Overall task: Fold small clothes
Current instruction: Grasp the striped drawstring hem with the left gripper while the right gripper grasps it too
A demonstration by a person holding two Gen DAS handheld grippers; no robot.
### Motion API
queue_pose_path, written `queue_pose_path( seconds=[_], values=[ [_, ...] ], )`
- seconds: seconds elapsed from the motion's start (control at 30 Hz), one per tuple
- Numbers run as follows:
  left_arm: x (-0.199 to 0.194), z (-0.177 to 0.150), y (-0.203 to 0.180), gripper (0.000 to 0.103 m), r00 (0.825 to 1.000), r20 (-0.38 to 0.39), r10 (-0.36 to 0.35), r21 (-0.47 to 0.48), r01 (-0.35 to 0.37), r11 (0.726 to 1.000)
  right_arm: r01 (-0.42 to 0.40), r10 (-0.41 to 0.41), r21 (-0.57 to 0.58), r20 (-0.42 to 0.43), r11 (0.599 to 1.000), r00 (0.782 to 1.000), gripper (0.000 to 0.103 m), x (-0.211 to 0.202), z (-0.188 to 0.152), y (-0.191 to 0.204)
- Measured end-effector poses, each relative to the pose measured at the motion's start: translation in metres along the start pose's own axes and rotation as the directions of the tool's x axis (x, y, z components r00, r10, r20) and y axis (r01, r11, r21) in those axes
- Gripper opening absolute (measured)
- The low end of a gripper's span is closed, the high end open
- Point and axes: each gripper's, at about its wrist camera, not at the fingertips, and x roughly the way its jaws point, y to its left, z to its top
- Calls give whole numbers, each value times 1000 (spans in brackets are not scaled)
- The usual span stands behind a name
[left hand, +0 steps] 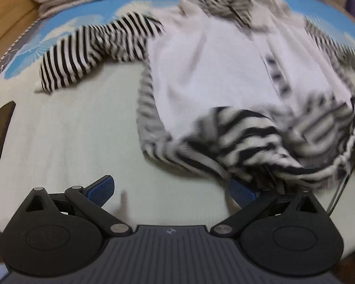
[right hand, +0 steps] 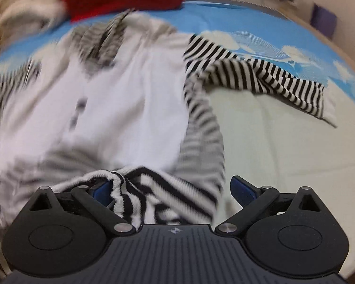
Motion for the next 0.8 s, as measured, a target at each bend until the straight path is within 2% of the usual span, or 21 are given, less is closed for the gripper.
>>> queue_pose_path(
  seconds=[0.07,0.17,0.3,0.37,0.47,0.57,0.67,0.8],
  values=[
    [5,12,8,103,1000,5,23,-41,-23,999,-21,22,55,-8,998,1000,99,16,12,-10],
    [18,26,16,103,999,-5,38,-90,-39,995,-57,61,134,-27,989,998,99,36,13,-28],
    [28,25,23,103,999,-17,-45,-136,42,990,-89,105,293,-40,952,994,99,50,6,-44],
    [24,24,24,103,996,-3,-87,-167,85,982,-107,112,338,5,935,994,99,46,11,-46],
    [18,25,26,103,986,21,-167,-204,168,964,-103,63,372,120,922,991,98,35,27,-44],
    [13,25,22,103,968,19,-250,-186,249,950,-98,13,407,205,908,979,98,27,42,-42],
    [7,20,11,103,937,-2,-349,-133,345,929,-89,17,413,174,906,985,98,37,47,-40],
    [-4,12,-10,103,895,-29,-446,14,446,895,-55,10,384,118,922,993,98,49,43,-37]
  ],
)
